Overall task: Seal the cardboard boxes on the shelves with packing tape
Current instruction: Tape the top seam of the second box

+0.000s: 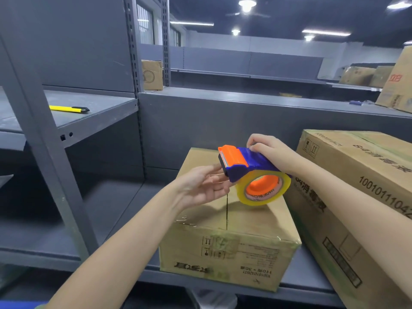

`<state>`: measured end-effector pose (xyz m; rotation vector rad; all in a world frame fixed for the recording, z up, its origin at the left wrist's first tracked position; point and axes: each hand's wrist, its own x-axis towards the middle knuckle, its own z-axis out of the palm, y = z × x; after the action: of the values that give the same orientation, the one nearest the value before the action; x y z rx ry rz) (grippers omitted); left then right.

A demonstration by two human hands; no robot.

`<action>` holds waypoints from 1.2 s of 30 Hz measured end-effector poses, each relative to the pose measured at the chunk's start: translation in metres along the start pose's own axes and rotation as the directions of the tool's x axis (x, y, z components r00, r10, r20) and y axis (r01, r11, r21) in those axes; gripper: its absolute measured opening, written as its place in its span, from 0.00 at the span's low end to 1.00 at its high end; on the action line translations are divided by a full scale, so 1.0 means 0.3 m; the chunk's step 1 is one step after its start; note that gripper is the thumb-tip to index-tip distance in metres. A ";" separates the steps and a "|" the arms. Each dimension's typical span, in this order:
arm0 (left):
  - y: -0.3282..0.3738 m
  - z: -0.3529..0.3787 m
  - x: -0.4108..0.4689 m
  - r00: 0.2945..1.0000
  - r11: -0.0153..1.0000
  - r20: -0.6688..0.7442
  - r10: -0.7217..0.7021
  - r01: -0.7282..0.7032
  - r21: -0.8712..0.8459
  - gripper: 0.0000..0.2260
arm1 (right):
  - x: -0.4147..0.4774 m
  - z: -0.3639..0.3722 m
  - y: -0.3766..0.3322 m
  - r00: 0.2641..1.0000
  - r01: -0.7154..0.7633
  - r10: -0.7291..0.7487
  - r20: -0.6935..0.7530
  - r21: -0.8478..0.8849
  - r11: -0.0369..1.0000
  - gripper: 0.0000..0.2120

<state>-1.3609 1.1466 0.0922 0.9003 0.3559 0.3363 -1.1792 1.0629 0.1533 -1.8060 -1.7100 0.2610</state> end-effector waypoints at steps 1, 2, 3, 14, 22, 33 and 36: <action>-0.012 0.002 -0.006 1.000 1.000 0.013 -0.006 0.006 -0.024 0.08 | -0.006 0.005 -0.001 1.000 -0.008 0.008 0.011 0.032 0.999 0.13; -0.026 0.003 -0.012 1.000 0.999 0.017 -0.010 0.011 -0.039 0.08 | -0.010 0.012 0.001 0.999 -0.022 0.020 0.025 0.058 0.998 0.12; -0.041 0.003 -0.015 1.000 0.999 0.009 -0.013 0.013 -0.045 0.08 | -0.014 0.021 0.003 0.999 -0.036 0.033 0.042 0.073 0.997 0.12; -0.131 0.032 -0.026 0.989 0.987 -0.117 0.086 -0.101 -0.126 0.07 | -0.022 0.051 0.020 0.992 -0.097 0.084 0.098 0.141 0.985 0.10; -0.101 0.050 -0.050 0.980 0.986 -0.112 0.162 -0.157 0.054 0.23 | -0.012 0.053 0.032 0.988 -0.144 0.136 0.076 0.114 0.983 0.08; -0.112 0.063 -0.060 0.951 0.944 -0.149 0.269 -0.230 0.236 0.25 | -0.009 0.060 0.026 0.985 -0.154 0.150 0.082 0.048 0.987 0.06; -0.122 0.073 -0.054 0.921 0.909 -0.217 0.324 -0.240 0.341 0.24 | 0.004 0.072 0.019 0.981 -0.174 0.170 0.094 0.039 0.984 0.05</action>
<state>-1.3610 1.1034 0.0778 1.2235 0.5395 0.6928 -1.1860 1.0709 0.1337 -1.9357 -1.5952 0.4576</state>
